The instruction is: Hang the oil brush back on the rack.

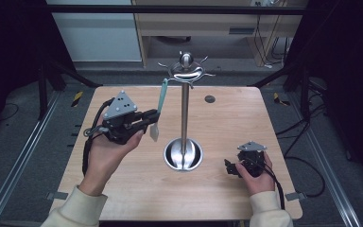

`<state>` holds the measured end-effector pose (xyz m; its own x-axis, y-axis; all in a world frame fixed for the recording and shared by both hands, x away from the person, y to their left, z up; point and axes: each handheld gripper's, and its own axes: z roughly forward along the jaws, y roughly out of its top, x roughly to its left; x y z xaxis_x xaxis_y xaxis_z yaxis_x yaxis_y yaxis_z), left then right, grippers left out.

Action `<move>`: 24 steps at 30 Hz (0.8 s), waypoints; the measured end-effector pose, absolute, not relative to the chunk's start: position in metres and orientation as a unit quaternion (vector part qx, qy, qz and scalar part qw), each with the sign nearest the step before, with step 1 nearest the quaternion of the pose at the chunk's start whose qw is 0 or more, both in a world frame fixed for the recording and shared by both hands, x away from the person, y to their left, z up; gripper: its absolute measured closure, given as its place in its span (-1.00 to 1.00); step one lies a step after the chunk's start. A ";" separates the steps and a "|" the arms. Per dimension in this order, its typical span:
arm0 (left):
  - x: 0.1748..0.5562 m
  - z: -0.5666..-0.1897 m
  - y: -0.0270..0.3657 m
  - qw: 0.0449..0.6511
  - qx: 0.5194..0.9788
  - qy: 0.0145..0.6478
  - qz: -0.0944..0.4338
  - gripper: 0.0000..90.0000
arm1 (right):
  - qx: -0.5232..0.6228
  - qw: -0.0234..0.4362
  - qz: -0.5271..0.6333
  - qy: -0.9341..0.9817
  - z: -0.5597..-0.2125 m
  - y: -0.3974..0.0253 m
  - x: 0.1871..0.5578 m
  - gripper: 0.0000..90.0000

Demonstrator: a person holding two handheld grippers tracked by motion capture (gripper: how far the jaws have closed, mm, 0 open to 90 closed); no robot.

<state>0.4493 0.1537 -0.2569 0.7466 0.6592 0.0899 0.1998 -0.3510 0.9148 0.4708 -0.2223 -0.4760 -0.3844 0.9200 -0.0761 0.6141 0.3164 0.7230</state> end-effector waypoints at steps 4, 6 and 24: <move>0.451 -0.257 0.151 0.497 0.791 0.271 0.230 0.81 | 0.496 0.249 0.308 0.773 -0.476 -0.222 0.471 -0.82; 0.452 -0.257 0.150 0.497 0.792 0.271 0.230 0.82 | 0.495 0.249 0.309 0.773 -0.476 -0.222 0.471 -0.82; 0.454 -0.256 0.148 0.495 0.791 0.275 0.232 0.80 | 0.494 0.247 0.310 0.773 -0.476 -0.222 0.470 -0.82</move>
